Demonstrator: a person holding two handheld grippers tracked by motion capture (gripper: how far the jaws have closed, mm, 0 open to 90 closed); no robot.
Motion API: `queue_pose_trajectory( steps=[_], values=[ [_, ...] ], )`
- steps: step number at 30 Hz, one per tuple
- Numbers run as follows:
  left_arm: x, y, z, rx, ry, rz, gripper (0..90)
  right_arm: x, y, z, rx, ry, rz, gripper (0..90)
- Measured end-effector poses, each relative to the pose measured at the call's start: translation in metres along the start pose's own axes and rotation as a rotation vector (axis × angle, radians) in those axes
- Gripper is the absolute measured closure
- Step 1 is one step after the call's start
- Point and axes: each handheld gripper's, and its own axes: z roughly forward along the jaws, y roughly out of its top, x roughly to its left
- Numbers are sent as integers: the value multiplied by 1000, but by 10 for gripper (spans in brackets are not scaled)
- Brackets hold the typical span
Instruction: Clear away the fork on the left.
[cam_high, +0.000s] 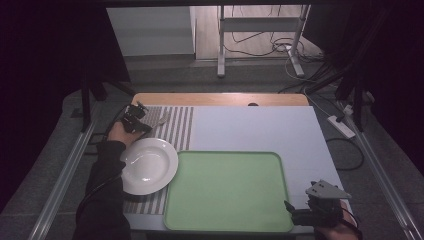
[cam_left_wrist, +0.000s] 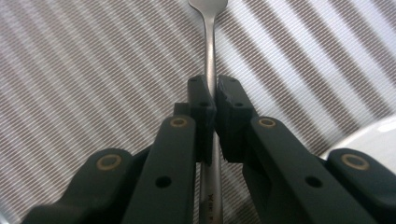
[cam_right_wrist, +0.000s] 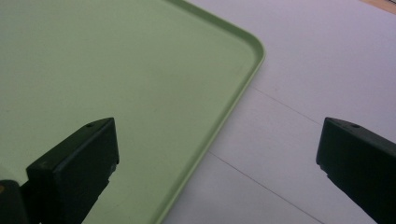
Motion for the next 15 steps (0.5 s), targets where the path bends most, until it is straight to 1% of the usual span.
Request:
queue_pose_trajectory(
  steps=[1, 3, 4, 5, 8, 9, 10, 11, 12, 13, 15],
  values=[
    [4, -4, -5, 4, 15, -12, 848, 0, 0, 0, -1, 0, 0, 0],
    [9, -9, -12, 1, 28, -23, 848, 0, 0, 0, -1, -2, 1, 0],
    [9, -9, -12, 1, 28, -23, 848, 0, 0, 0, -1, -2, 1, 0],
    [13, -13, -19, -7, 30, -34, 848, 0, 0, 0, -1, -2, 3, 0],
    [16, -19, -30, -18, 24, -46, 848, -1, 0, 0, 2, 1, 7, 0],
    [16, -20, -33, -21, 20, -46, 848, -1, 0, 0, 1, 1, 9, 0],
    [16, -20, -33, -21, 20, -46, 848, -1, 0, 0, 1, -1, 9, 0],
    [15, -22, -40, -25, 16, -42, 848, -1, 0, 0, 0, 0, 10, 0],
    [15, -22, -40, -25, 16, -42, 848, -1, 0, 0, 0, 0, 10, 0],
    [11, -24, -45, -33, -1, -44, 848, -1, 0, 0, 0, -1, 9, 0],
    [7, -25, -49, -41, -14, -37, 847, -1, 0, 0, 1, 1, 9, 0]
  ],
)
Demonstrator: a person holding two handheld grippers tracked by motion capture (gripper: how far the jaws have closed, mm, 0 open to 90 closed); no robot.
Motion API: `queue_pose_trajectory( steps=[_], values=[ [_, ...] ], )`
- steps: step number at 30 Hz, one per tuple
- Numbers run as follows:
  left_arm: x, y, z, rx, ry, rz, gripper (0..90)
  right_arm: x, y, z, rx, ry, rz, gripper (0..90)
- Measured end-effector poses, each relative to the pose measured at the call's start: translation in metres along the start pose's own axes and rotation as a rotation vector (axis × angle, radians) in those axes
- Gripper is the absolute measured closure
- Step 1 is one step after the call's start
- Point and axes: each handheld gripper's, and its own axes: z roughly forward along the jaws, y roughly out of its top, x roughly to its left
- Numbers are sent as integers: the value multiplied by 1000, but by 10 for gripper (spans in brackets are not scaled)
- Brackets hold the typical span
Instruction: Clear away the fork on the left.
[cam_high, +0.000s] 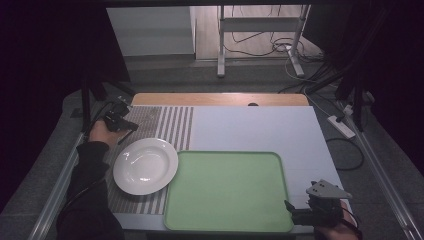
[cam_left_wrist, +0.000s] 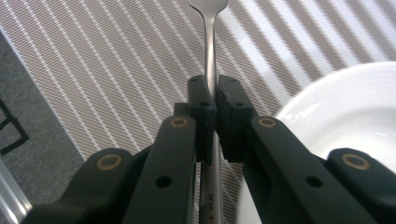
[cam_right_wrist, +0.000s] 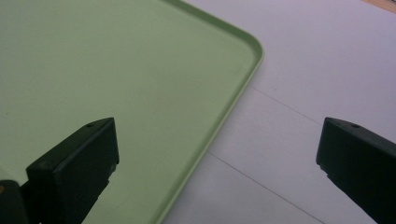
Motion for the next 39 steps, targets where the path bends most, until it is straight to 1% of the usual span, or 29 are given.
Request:
queue_pose_trajectory(
  steps=[1, 2, 3, 5, 6, 7, 8, 9, 10, 11, 12, 13, 16, 17, 23, 24, 25, 26, 28, 32, 36, 39],
  values=[
    [0, 0, 0, 0, 0, 0, 847, 0, 0, 0, 0, 0, 0, 0],
    [-5, -1, -3, -11, -14, 0, 847, 0, 0, 0, -2, -2, -2, 0],
    [-5, -1, -3, -11, -14, 0, 847, 0, 0, 0, -2, -2, -2, 0],
    [-10, -2, -5, -20, -27, 8, 847, 0, 0, 0, -1, -3, -1, 0],
    [-17, -3, -5, -24, -37, 8, 847, 0, 0, 0, -2, -3, -1, 0],
    [-17, -3, -5, -24, -37, 8, 847, 0, 0, 0, -2, -3, -1, 0],
    [-23, -5, -5, -28, -47, 12, 847, 1, 0, 0, -1, -4, -2, 0],
    [-23, -5, -5, -28, -47, 12, 847, 1, 0, 0, -1, -4, -2, 0],
    [-29, -6, -5, -29, -57, 17, 847, 0, 0, 0, -1, -3, -2, 0],
    [-29, -6, -5, -29, -57, 17, 847, 0, 0, 0, -1, -3, -2, 0],
    [-32, -7, -4, -28, -65, 17, 847, 1, 0, 0, -2, -4, -2, 0],
    [-38, -10, -3, -33, -82, 22, 847, 1, 0, 0, -2, -4, -2, 0],
    [-46, -13, 0, -39, -97, 26, 847, 1, 0, 0, -1, -4, -4, 0],
    [-46, -13, 0, -39, -97, 26, 847, 1, 0, 0, -1, -4, -4, 0],
    [-62, -17, 3, -41, -112, 48, 846, 1, 0, 0, -1, -3, -4, 0],
    [-67, -18, 3, -44, -120, 56, 847, 1, 0, 0, -3, -4, -5, 0],
    [-67, -18, 3, -44, -120, 56, 846, 1, 0, 0, -3, -4, -5, 0],
    [-74, -19, 4, -42, -126, 65, 846, 1, 0, 0, -3, -3, -7, 0],
    [-81, -19, 4, -41, -131, 75, 846, 1, 0, 0, -5, -3, -5, 0],
    [-95, -20, 2, -38, -125, 94, 847, 1, 0, -1, -9, -1, -7, 0],
    [-105, -25, -4, -62, -135, 88, 846, 0, -1, -1, -10, 1, -6, 0],
    [-112, -30, -6, -65, -145, 85, 847, 0, -1, -2, -12, 4, -7, 0]
  ],
)
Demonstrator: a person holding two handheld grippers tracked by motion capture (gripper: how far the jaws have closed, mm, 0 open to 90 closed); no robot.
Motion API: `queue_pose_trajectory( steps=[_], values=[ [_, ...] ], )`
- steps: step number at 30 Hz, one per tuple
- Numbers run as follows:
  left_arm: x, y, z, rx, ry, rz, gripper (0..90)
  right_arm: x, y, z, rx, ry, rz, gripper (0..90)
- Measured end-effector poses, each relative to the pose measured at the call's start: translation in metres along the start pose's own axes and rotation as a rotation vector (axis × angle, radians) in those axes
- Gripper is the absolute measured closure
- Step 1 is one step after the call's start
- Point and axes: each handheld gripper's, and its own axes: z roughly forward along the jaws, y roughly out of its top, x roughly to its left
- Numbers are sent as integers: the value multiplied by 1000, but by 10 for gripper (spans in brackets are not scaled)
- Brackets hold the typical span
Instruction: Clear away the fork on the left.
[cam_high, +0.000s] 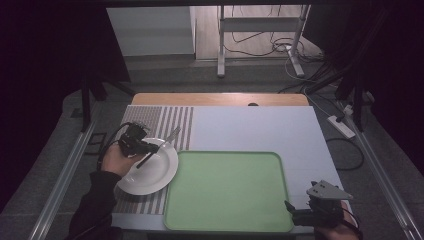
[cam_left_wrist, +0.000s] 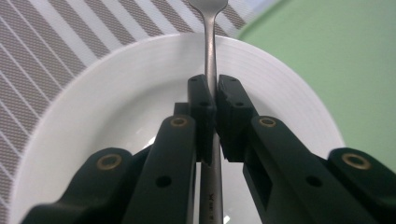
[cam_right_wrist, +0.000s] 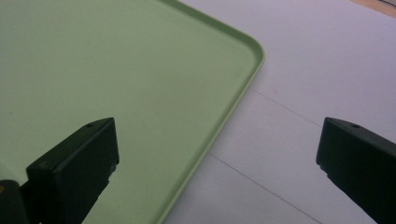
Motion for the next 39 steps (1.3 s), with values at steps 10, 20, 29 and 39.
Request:
queue_pose_trajectory(
  steps=[10, 20, 29, 39],
  values=[
    [-28, -7, 2, 1, -17, 19, 846, 0, 0, 0, -6, 1, -4, 0],
    [-48, -13, 7, 11, -33, 35, 846, 1, 0, -1, -7, -1, -10, 0],
    [-80, -14, 19, 20, -60, 61, 846, 2, 0, -1, -6, -1, -19, 0],
    [-115, -12, 35, 41, -95, 60, 846, 2, 0, 0, -3, -2, -25, 0]
  ],
)
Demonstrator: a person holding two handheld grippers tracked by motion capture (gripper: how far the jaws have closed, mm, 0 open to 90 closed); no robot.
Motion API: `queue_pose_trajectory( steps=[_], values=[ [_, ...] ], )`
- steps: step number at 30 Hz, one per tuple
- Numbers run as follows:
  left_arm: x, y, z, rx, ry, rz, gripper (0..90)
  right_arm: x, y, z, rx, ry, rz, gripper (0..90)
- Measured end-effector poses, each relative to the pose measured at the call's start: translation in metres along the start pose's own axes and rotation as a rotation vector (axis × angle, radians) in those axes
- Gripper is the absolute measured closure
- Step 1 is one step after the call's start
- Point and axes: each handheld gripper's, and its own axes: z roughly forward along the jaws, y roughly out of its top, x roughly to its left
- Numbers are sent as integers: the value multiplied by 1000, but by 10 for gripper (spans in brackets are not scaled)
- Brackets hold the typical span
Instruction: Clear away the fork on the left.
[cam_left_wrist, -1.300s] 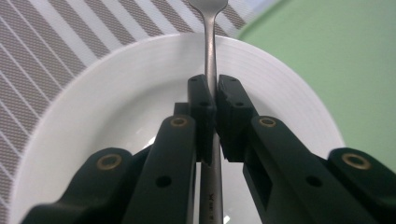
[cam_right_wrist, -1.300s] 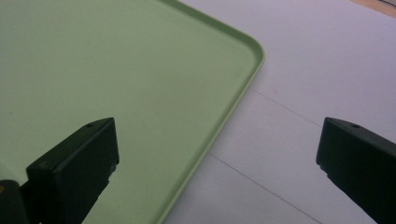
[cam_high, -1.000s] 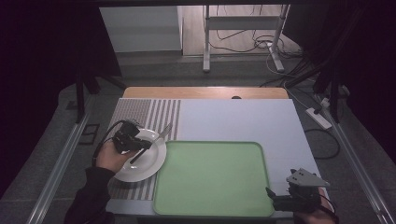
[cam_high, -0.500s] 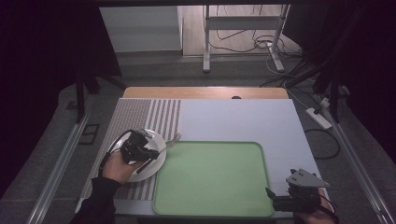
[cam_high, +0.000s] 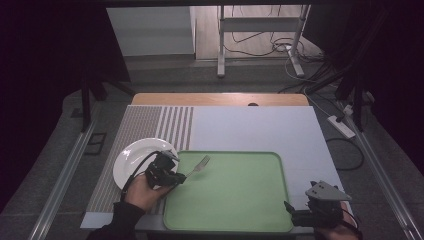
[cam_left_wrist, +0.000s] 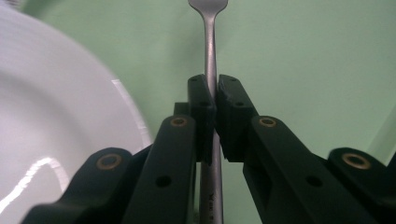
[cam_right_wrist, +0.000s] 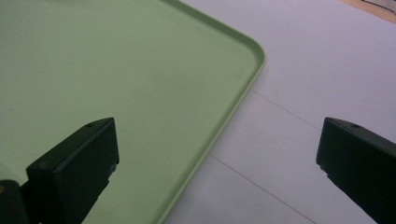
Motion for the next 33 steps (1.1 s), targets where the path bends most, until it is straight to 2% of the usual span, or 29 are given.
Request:
queue_pose_trajectory(
  steps=[4, 11, 12, 13, 15, 17, 18, 19, 20, 22, 23, 25, 27, 28, 29, 30, 33],
  values=[
    [-15, 4, 13, 26, 4, 13, 846, 0, 0, 0, -2, 1, 0, 0],
    [-23, 6, 28, 56, -2, 36, 844, 0, 0, 0, 1, -1, -4, 0],
    [-25, 7, 33, 76, 4, 44, 843, 1, 0, 0, 1, -1, -5, 0],
    [-25, 7, 33, 76, 4, 44, 841, 1, 0, 0, 1, -1, -5, 0],
    [-28, 7, 41, 112, 21, 70, 834, 1, 0, 0, 3, 0, -7, 0],
    [-29, 7, 41, 103, 21, 83, 826, 1, 0, 0, 3, 0, -7, 0],
    [-30, 8, 40, 86, 7, 89, 749, 0, 0, 0, 2, 1, -7, 0],
    [-30, 9, 38, 71, 2, 96, 749, 0, 0, 0, 2, 1, -7, 0],
    [-33, 13, 33, 29, 5, 113, 745, 1, 0, 1, 2, 0, -6, 0],
    [-35, 17, 31, 6, 0, 133, 826, 1, 0, 0, 5, 2, -7, 0],
    [-35, 19, 31, 4, -11, 140, 885, 1, 0, 1, 5, 2, -8, 0],
    [-35, 23, 35, 12, -66, 135, 893, 1, 0, 1, 5, 4, -8, 0],
    [-36, 25, 38, 18, -67, 137, 893, 1, 0, 1, 6, 4, -9, 0],
    [-37, 27, 44, 46, -46, 144, 893, 1, 0, 1, 6, 4, -9, 0],
    [-37, 27, 44, 46, -46, 144, 893, 1, 0, 1, 6, 4, -9, 0],
    [-34, 28, 48, 67, -30, 147, 893, 1, 0, 1, 5, 5, -10, 0],
    [-32, 28, 50, 72, -19, 141, 893, 1, 0, 0, 5, 6, -11, 0]
  ],
)
